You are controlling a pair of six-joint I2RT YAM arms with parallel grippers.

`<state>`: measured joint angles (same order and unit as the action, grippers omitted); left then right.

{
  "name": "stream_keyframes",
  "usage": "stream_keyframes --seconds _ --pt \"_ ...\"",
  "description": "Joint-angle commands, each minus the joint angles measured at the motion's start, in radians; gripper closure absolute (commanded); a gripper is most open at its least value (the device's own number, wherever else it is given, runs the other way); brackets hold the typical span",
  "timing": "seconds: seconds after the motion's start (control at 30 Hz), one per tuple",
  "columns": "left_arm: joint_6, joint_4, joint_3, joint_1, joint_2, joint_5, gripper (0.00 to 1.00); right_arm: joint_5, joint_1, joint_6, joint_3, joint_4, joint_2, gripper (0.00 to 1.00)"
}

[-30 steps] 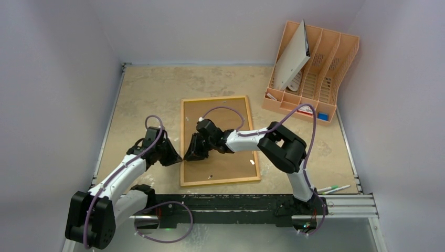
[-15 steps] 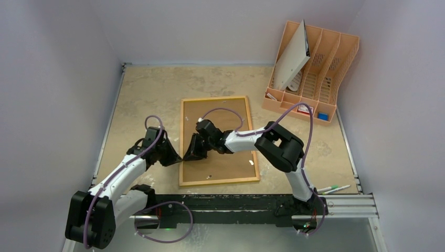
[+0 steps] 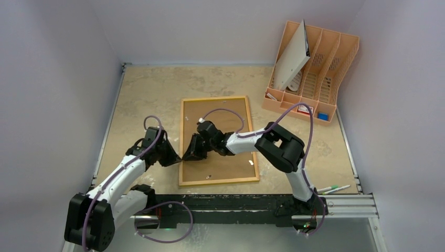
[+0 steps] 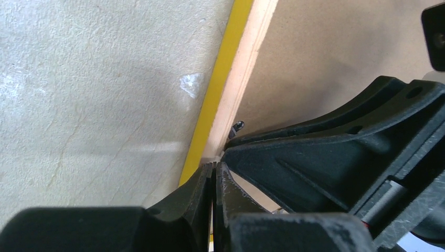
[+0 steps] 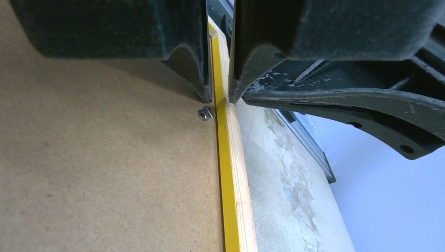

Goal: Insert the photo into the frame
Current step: Install the photo frame at the center of the board.

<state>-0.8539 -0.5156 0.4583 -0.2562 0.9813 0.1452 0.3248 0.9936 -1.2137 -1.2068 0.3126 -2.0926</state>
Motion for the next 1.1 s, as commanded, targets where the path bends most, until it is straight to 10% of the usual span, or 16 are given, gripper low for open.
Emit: stream_keyframes --seconds 0.0,0.47,1.07 --pt "-0.017 -0.013 0.058 -0.005 -0.04 -0.009 0.89 -0.063 0.004 0.016 0.036 0.028 0.075 0.79" --pt "-0.03 -0.046 0.033 -0.005 -0.015 -0.001 0.69 -0.067 0.003 -0.021 0.046 -0.02 0.05 0.8" --pt "-0.052 -0.026 0.01 -0.027 0.091 0.005 0.94 -0.079 0.003 -0.075 -0.009 -0.004 -0.016 0.86"
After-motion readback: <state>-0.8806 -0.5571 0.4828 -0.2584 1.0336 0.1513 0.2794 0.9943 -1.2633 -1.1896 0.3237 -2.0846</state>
